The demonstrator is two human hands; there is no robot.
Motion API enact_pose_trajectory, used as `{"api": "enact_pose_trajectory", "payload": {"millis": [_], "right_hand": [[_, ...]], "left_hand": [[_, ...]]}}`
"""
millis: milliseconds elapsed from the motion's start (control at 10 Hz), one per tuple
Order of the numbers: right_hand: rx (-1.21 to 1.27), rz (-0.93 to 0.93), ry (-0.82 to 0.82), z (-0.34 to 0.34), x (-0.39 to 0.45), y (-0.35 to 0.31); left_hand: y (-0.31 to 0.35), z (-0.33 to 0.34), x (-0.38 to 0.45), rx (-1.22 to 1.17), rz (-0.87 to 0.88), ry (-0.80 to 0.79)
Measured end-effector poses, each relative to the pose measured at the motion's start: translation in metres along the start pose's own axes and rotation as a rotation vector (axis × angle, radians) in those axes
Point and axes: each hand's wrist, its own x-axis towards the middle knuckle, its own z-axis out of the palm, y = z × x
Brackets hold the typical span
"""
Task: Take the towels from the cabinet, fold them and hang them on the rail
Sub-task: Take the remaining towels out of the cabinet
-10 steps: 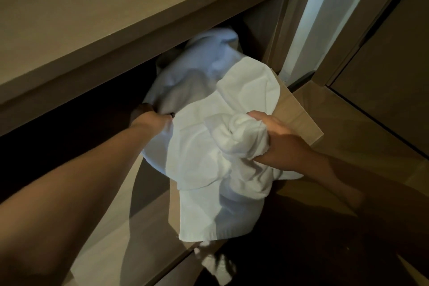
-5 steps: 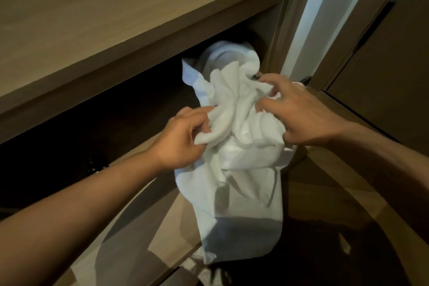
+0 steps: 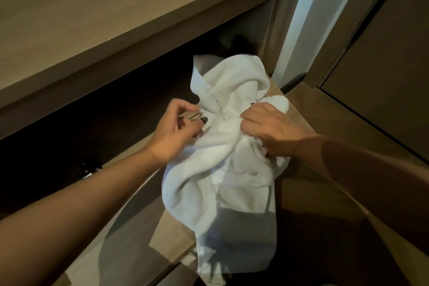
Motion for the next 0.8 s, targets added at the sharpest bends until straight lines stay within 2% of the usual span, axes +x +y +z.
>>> {"api": "enact_pose_trajectory", "payload": {"millis": [100,200,300,400,500,600,700,800], "right_hand": [[-0.083,-0.048,0.098,0.001,0.002,-0.004],[-0.104,-0.093,0.251,-0.006,0.011,-0.006],[-0.118,-0.161,0.382,-0.02,0.025,-0.007],[-0.128,-0.141,0.442,-0.031,0.027,0.0],[-0.08,0.002,0.405,-0.031,0.017,0.006],[0.041,0.208,0.307,-0.028,0.014,0.004],[-0.076,0.106,0.331,-0.02,0.023,0.014],[-0.116,0.171,0.343,-0.014,0.041,0.018]], "left_hand": [[0.001,-0.004,0.014,-0.04,-0.361,0.001],[0.018,0.006,0.011,-0.304,-0.475,-0.286],[0.014,0.022,0.026,-0.793,-0.213,0.592],[0.033,0.025,0.038,-0.797,-0.478,0.596],[0.022,-0.01,0.029,-0.542,-0.455,0.155],[0.017,-0.018,0.033,-0.63,-0.382,0.126],[0.016,-0.02,0.03,-0.71,-0.467,-0.028],[0.011,-0.021,0.022,-0.764,-0.532,-0.264]]}}
